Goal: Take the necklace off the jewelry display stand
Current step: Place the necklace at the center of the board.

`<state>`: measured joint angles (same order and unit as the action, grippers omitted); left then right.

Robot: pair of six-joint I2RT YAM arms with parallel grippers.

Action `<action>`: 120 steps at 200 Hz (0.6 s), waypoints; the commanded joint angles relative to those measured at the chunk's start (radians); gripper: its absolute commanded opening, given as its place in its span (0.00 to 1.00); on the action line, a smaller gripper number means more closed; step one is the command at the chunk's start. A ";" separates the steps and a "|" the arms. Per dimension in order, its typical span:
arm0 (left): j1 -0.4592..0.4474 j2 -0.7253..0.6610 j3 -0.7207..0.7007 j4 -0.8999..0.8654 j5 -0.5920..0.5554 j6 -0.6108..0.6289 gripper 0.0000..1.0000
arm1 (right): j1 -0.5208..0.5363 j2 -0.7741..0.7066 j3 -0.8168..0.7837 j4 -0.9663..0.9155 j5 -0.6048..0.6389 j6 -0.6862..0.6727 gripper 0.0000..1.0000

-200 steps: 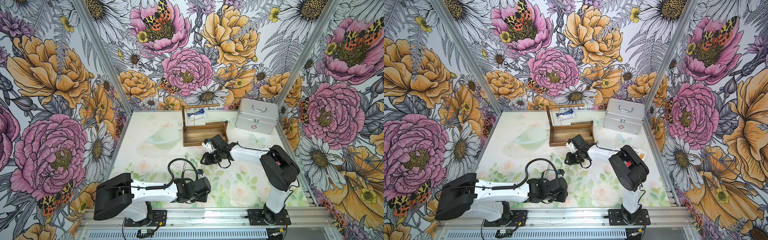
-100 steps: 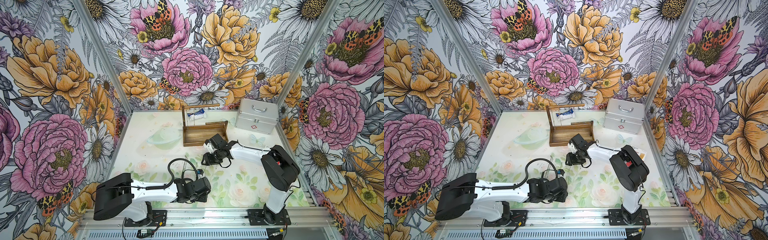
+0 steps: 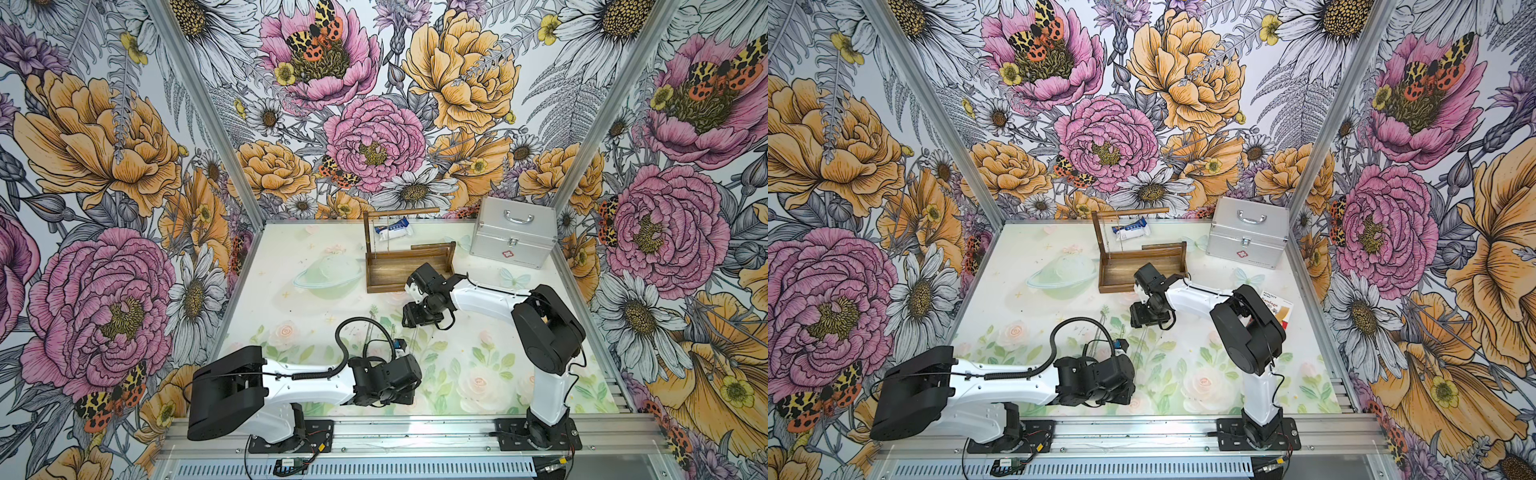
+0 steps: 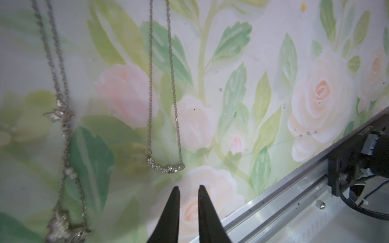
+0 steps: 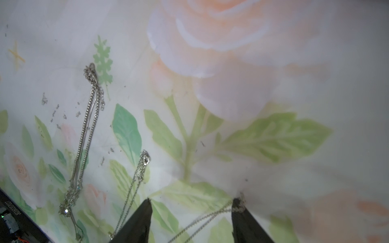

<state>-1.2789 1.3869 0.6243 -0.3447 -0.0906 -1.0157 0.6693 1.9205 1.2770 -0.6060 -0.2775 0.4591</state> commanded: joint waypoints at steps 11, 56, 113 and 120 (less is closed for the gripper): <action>-0.004 0.030 -0.011 -0.003 -0.015 -0.016 0.17 | 0.008 0.023 0.043 -0.054 0.044 -0.035 0.64; -0.004 0.040 -0.014 -0.004 -0.012 -0.018 0.16 | 0.007 0.037 0.049 -0.066 0.046 -0.045 0.64; -0.012 0.025 -0.025 -0.004 -0.021 -0.026 0.15 | 0.004 0.046 0.068 -0.087 0.052 -0.064 0.66; -0.017 0.019 -0.025 -0.004 -0.026 -0.024 0.16 | 0.004 0.049 0.069 -0.089 0.052 -0.066 0.66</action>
<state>-1.2816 1.4197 0.6159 -0.3405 -0.0906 -1.0306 0.6689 1.9461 1.3163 -0.6785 -0.2478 0.4168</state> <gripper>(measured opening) 0.155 0.656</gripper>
